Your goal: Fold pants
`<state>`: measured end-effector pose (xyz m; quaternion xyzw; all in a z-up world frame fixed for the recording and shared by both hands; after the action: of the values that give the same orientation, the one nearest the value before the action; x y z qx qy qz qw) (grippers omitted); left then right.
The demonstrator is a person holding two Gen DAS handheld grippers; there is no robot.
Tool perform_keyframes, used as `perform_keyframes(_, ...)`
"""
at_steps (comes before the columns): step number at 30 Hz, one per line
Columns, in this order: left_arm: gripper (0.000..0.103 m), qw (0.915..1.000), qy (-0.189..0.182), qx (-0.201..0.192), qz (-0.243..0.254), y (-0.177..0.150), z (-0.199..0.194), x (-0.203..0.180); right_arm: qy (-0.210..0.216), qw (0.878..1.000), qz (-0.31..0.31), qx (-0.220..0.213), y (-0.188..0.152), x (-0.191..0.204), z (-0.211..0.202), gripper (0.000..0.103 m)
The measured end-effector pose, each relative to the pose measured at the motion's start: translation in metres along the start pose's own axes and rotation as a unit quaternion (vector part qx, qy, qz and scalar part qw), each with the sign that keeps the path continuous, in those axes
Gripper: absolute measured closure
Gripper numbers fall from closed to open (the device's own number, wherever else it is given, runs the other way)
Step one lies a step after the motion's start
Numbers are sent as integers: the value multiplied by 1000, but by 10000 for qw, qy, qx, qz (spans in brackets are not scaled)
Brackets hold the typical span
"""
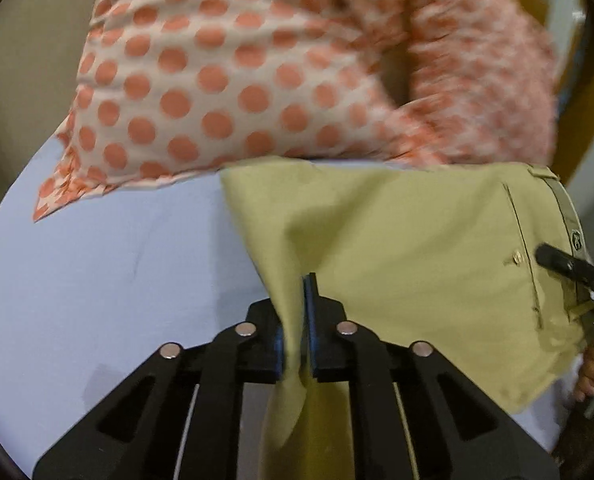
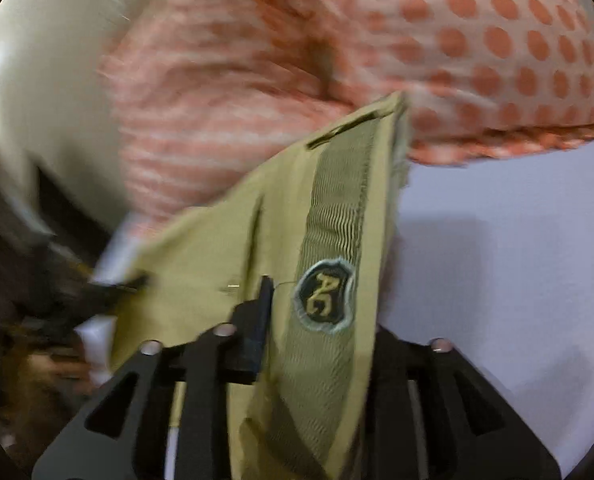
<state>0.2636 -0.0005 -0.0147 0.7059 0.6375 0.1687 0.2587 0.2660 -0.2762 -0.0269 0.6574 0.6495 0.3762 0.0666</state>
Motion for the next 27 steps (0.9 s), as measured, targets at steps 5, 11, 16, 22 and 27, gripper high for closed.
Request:
perform_keyframes(5,72,9983,358,-414,-183,-12,-40,27,-888,9939,112,-645,-9,-28,-44,45)
perform_keyframes(11,49,9907,-1342,-226,-61,-39,-65,-20,594,9981,61,-141,-35,18,-44,14)
perform_keyframes(16,55,9934,-1080,370,-148,-57,-14,-28,-153,9996,26,241,-47,21,-9,7)
perform_keyframes(22,10,9975,-662,229,-8,-93,-67,-28,-1086,9928,-421,-262,-80,43,-68,1)
perform_keyframes(27,3,9992,-152,362,25,-157,-92,-26,-1497,9861,-686,-224,-135,68,-84,1)
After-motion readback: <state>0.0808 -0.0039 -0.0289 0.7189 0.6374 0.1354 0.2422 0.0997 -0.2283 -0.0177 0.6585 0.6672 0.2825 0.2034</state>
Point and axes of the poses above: each gripper's, at about its wrist camera, not at the fingertips, and z roughly the way its jaws point, x to its left, y to its top, the point moved 7 cm from there along z, roughly the way its jaws point, and after that the axes turned 2 degrees about x, right-handed, at the moved point
